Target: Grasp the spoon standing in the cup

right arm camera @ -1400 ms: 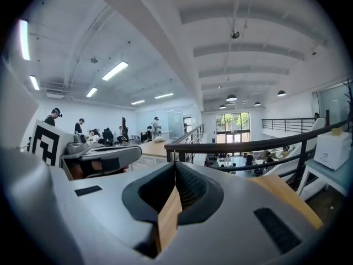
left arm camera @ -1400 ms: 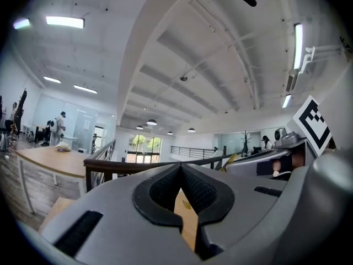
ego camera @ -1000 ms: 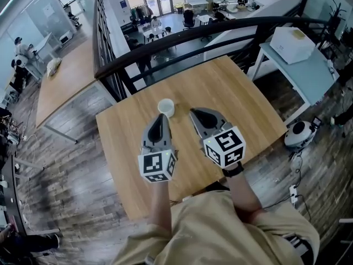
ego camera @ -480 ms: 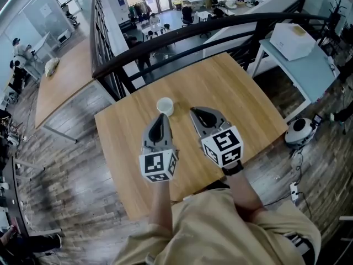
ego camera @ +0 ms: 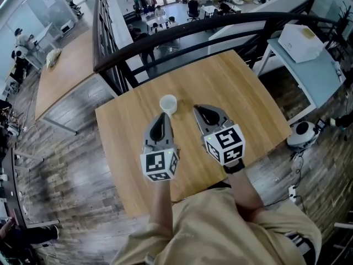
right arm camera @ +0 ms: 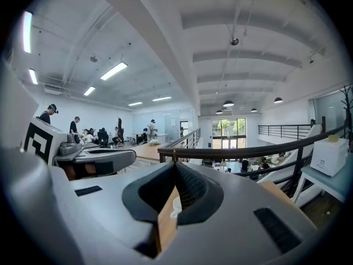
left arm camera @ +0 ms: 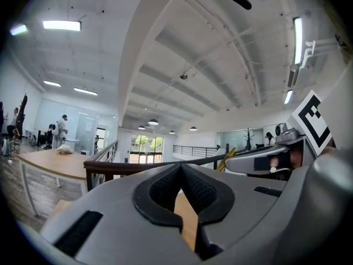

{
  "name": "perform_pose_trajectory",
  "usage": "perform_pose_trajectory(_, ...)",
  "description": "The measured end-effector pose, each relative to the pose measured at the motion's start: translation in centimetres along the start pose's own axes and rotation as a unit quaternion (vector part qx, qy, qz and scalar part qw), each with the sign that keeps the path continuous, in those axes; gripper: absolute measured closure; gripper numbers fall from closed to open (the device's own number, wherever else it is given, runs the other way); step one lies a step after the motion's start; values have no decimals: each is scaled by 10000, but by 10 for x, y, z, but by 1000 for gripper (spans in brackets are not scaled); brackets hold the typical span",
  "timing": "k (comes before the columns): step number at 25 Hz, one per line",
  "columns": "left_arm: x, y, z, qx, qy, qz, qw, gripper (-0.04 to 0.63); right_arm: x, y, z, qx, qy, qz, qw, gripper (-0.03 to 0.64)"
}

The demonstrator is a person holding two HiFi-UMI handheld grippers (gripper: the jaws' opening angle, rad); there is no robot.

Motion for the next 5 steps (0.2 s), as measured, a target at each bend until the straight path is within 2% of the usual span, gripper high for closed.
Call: perform_pose_trajectory(5, -12, 19, -14, -139, -24, 120, 9998, 584, 19, 28, -16, -156, 92, 42, 9998, 601)
Point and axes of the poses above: the fingertips, and each gripper's own axes: y forward along the fingers, x to its right, z out of its top, the point moved 6 cm from there along -y, backward along the fingers, and after that the axes turned 14 degrees about z, right-handed, at the moved point
